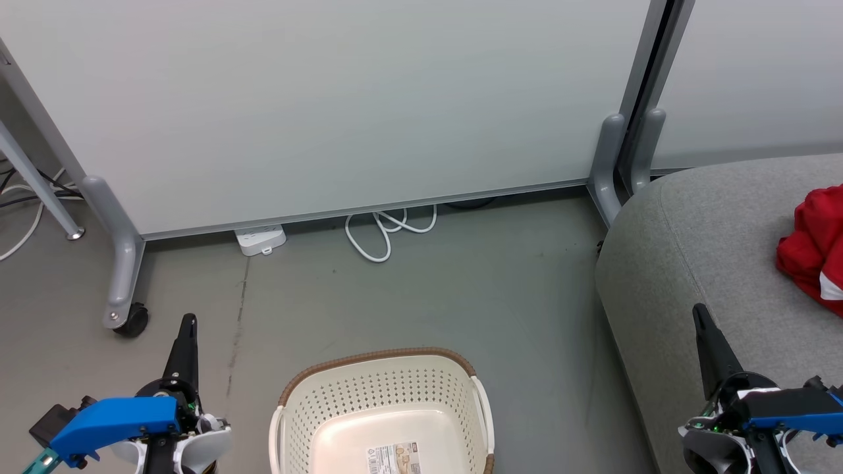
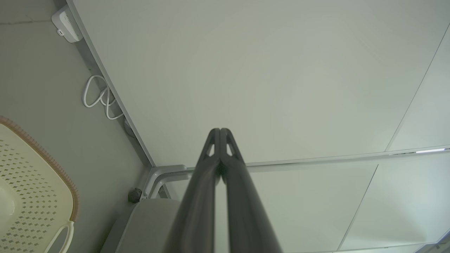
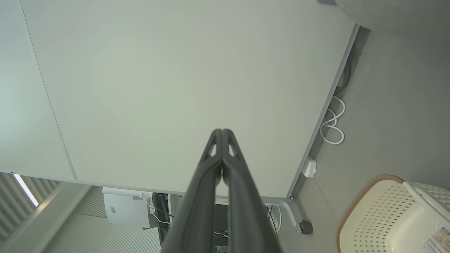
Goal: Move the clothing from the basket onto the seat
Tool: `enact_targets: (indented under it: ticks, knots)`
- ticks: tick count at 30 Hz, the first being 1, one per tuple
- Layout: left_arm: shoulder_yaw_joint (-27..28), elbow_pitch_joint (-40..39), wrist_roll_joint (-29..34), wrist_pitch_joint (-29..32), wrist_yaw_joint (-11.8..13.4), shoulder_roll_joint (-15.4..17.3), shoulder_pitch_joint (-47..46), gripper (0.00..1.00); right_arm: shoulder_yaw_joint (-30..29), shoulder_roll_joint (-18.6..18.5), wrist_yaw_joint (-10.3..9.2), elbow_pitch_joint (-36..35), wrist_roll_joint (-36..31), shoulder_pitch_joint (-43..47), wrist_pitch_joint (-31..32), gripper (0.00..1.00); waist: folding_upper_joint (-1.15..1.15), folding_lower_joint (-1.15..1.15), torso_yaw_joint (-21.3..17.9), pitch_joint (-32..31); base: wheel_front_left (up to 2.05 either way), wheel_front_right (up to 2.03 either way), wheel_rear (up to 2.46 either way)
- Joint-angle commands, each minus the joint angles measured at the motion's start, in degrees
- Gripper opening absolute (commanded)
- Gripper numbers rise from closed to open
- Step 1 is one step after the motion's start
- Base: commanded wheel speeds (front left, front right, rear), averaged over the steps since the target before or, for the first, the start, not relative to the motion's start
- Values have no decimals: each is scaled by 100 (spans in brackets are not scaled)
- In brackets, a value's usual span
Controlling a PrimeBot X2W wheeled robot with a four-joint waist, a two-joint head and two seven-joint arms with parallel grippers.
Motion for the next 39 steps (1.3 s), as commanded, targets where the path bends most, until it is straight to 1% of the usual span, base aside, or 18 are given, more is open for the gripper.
enact_targets:
  ticks: [1,14,39]
  knots:
    - [45,-43,-102,37,-42,10,-80,0,-19,-18,3,-37,133,-75,49,0,0,0,-7,-1,0,0,0]
    - [103,-82,-592,170,-73,10,-75,0,-50,-19,2,-65,654,-78,178,0,0,0,-76,-14,0,0,0]
    - [100,-80,-572,170,-68,10,-73,0,-47,-19,3,-63,634,-75,175,0,0,0,-77,-14,0,0,0]
